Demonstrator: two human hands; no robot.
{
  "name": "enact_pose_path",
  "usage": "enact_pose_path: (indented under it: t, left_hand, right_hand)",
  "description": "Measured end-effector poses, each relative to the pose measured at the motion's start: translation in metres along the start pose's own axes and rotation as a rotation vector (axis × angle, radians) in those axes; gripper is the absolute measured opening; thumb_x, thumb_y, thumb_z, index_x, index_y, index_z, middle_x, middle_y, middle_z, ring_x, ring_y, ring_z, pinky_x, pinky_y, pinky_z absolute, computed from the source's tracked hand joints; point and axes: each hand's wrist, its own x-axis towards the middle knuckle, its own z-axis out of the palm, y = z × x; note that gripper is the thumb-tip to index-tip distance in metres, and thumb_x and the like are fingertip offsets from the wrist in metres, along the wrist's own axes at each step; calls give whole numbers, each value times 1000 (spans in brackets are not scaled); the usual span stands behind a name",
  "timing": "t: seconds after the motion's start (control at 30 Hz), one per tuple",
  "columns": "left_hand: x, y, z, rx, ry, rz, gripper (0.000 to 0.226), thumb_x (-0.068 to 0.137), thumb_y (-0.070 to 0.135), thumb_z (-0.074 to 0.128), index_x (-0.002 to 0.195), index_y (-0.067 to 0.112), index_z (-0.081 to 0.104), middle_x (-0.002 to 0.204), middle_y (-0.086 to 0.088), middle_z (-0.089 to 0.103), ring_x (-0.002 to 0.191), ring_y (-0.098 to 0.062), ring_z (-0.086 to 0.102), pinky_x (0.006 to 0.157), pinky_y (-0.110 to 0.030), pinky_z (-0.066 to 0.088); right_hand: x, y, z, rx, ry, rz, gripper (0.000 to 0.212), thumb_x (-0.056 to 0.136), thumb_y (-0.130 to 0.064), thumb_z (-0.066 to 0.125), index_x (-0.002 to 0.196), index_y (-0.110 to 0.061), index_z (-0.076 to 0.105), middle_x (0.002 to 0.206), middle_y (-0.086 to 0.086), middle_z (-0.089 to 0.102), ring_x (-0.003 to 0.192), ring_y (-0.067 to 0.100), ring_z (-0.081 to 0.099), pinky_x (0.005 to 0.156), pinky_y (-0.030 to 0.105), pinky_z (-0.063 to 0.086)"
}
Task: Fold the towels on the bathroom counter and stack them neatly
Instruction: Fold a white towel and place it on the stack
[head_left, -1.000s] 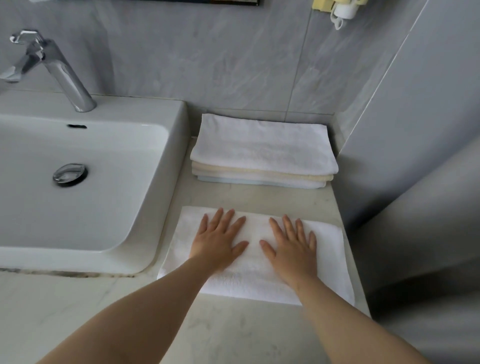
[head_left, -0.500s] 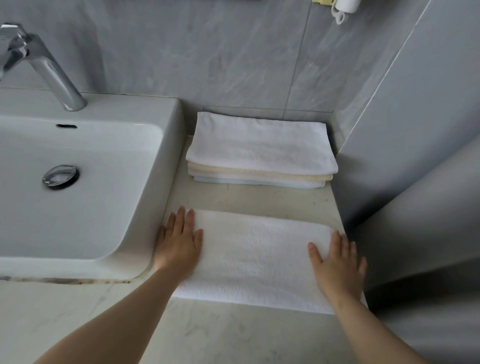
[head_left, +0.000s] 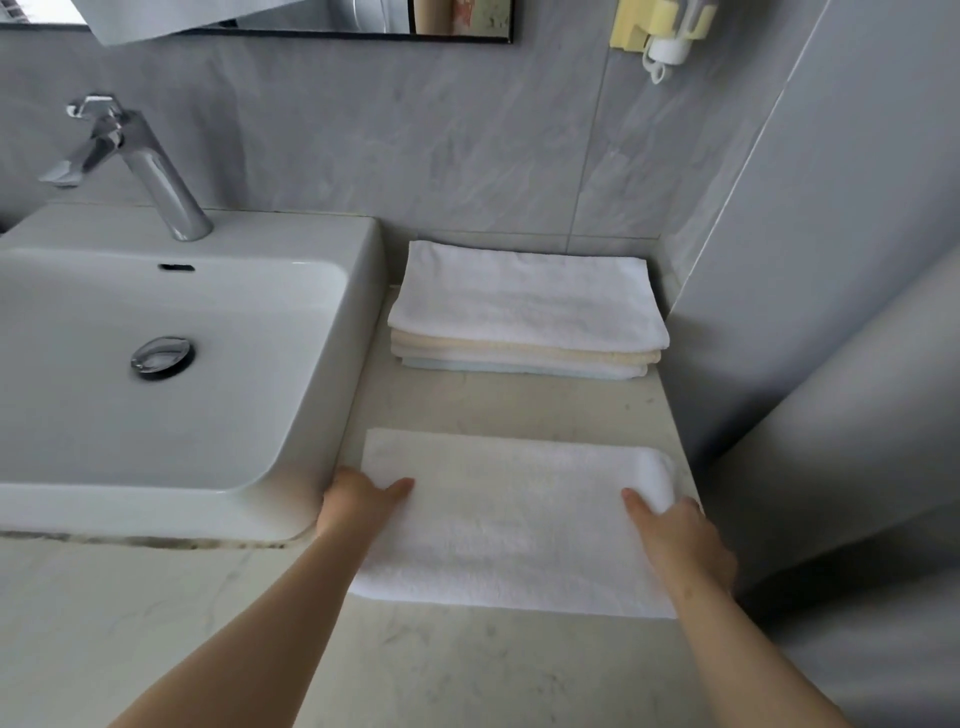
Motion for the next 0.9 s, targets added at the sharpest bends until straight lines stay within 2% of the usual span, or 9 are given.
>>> enact_pose_path:
  t: [0.1, 0.17, 0.27, 0.37, 0.47, 0.57, 0.7, 0.8, 0.9]
  left_hand:
    - [3, 0, -7, -121, -84, -15, 59, 80, 40, 72, 116, -3, 55, 95, -12, 57, 85, -29, 54, 76, -33, 46]
    - [3, 0, -8, -182, -120, -3, 53, 81, 33, 72, 117, -3, 57, 97, -12, 58, 86, -29, 54, 77, -33, 45]
    - [1, 2, -15, -217, -201, 40, 39, 83, 13, 70, 115, -3, 54, 102, -15, 56, 90, -28, 52, 80, -35, 44]
    - [0, 1, -24, -194, -265, 83, 36, 85, 6, 66, 116, 2, 48, 106, -15, 55, 94, -29, 52, 80, -36, 43]
    - [0, 7, -30, -111, -135, 155, 29, 88, 19, 63, 108, 9, 45, 100, -13, 56, 86, -27, 52, 75, -33, 41]
    - [0, 25, -41, -153, -25, 249, 24, 89, 24, 62, 100, 10, 46, 90, -9, 54, 81, -25, 51, 71, -30, 37]
    - [10, 52, -62, -162, 83, 324, 24, 91, 32, 58, 97, 9, 54, 93, -10, 58, 86, -28, 53, 71, -31, 37]
    - [20, 72, -74, -187, 116, 355, 30, 92, 34, 55, 93, 4, 59, 87, -11, 60, 87, -32, 56, 72, -35, 41]
    - [32, 96, -84, -183, 169, 420, 31, 93, 32, 52, 96, 2, 60, 91, -14, 61, 89, -34, 57, 77, -38, 43]
  right_hand:
    - [-1, -1, -8, 142, -83, 25, 61, 86, -60, 49, 112, -6, 55, 108, 12, 56, 95, 31, 56, 76, 37, 46]
    - [-1, -1, -12, 172, -99, 35, 62, 84, -58, 55, 118, -6, 53, 114, 13, 54, 99, 33, 56, 76, 38, 45]
    - [4, 2, -16, 327, -173, 81, 68, 80, -47, 67, 127, -5, 43, 122, 15, 54, 105, 35, 55, 81, 41, 46]
    - [8, 4, -19, 516, -266, 140, 64, 77, -31, 75, 124, 3, 48, 120, 18, 57, 103, 35, 56, 80, 37, 44]
    - [10, 0, -26, 701, -304, 179, 51, 76, -16, 77, 112, 13, 55, 104, 20, 60, 90, 31, 55, 75, 35, 42]
    - [14, -11, -36, 830, -275, 152, 41, 75, -12, 77, 104, 12, 61, 96, 20, 63, 85, 31, 59, 69, 34, 46]
    - [24, -35, -55, 890, -148, -24, 22, 81, -15, 72, 93, 1, 63, 92, 16, 64, 81, 28, 60, 68, 32, 46]
    - [33, -54, -75, 859, -50, -183, 19, 87, -19, 65, 93, -1, 59, 89, 12, 61, 79, 25, 56, 69, 30, 41]
    - [45, -71, -89, 810, 0, -280, 15, 92, -21, 58, 92, -6, 55, 84, 5, 59, 74, 20, 54, 65, 29, 41]
